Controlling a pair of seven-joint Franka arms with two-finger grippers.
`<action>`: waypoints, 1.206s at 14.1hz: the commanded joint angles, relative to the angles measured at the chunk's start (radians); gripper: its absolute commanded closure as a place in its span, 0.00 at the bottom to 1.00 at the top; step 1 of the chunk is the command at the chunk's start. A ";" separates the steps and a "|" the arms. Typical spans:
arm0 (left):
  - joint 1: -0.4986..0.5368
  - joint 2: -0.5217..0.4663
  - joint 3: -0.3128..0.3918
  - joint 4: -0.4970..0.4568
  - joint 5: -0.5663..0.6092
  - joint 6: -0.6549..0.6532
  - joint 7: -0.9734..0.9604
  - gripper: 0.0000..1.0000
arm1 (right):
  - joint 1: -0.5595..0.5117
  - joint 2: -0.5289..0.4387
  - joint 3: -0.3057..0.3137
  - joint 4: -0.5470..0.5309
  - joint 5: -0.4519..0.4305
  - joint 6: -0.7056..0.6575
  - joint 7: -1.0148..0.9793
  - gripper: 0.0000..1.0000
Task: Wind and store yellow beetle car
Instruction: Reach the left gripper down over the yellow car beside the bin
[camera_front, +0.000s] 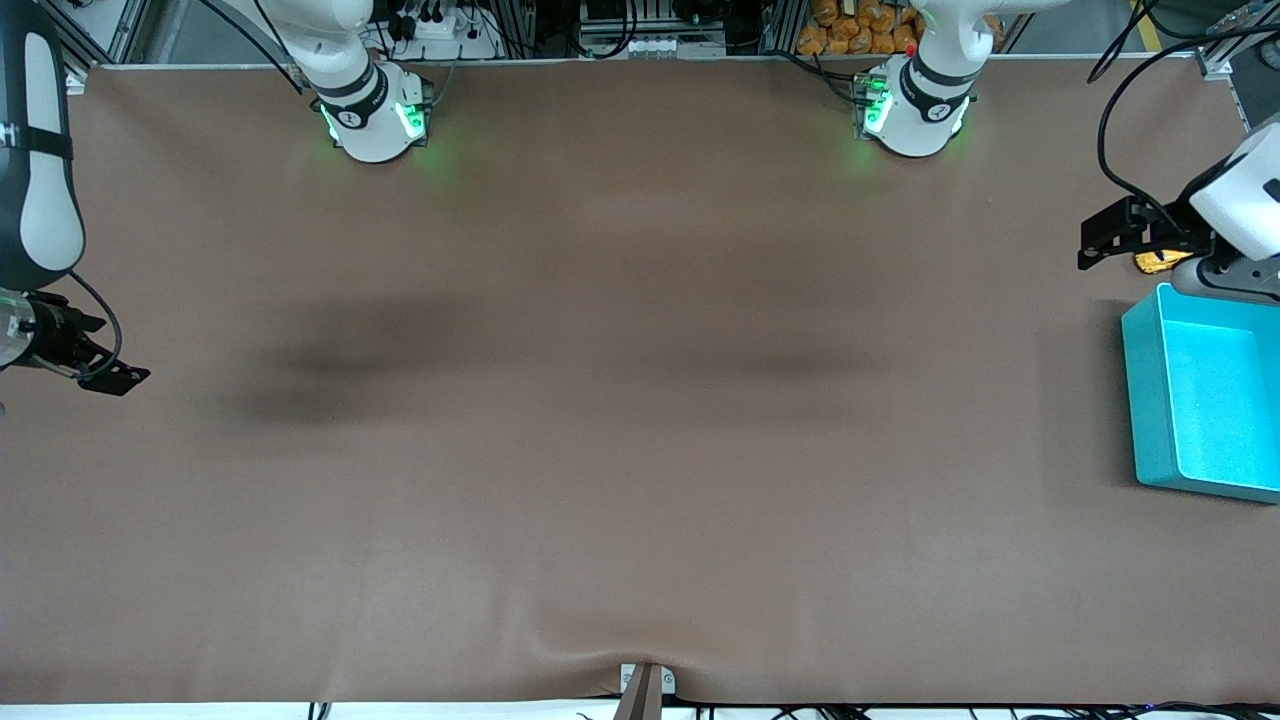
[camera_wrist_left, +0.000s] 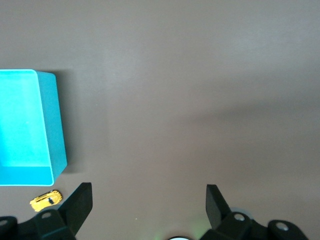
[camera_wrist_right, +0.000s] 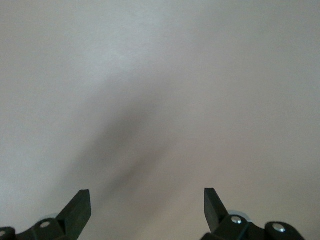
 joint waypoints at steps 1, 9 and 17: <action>0.093 0.038 0.000 0.003 0.012 -0.010 -0.050 0.00 | 0.005 -0.026 0.001 0.016 0.022 -0.039 -0.173 0.00; 0.306 -0.007 0.000 -0.260 0.022 0.000 -0.213 0.00 | 0.046 -0.090 0.004 0.078 0.160 -0.157 -0.493 0.00; 0.487 -0.106 0.000 -0.700 0.028 0.388 -0.201 0.00 | 0.147 -0.158 0.009 0.158 0.211 -0.277 -0.507 0.00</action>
